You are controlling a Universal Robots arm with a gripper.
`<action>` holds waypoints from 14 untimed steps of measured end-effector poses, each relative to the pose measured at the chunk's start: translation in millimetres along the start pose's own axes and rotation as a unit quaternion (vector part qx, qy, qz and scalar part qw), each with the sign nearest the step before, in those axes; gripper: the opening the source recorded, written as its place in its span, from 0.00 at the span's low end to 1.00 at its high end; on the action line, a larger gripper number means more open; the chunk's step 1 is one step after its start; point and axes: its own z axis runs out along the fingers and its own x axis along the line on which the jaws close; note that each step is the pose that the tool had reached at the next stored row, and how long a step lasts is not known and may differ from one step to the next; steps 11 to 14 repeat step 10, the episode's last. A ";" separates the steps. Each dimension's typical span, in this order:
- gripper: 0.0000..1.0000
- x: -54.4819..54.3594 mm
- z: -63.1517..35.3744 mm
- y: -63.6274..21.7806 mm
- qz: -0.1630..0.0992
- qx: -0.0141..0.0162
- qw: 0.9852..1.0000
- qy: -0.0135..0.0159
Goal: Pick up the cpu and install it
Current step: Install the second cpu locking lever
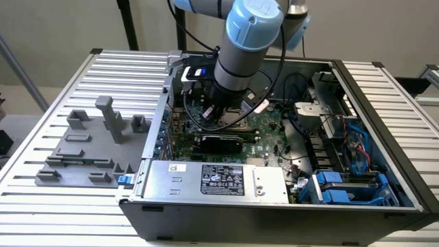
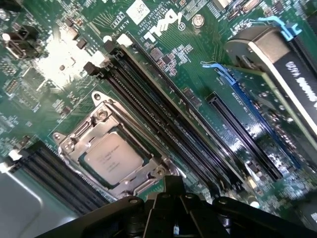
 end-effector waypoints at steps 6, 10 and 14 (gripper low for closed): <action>0.11 0.6 -5.7 -1.6 0.000 0.000 1.000 0.000; 0.11 0.5 -5.8 -1.6 0.000 0.000 1.000 0.000; 0.11 0.5 -5.8 -1.6 0.000 0.000 1.000 0.000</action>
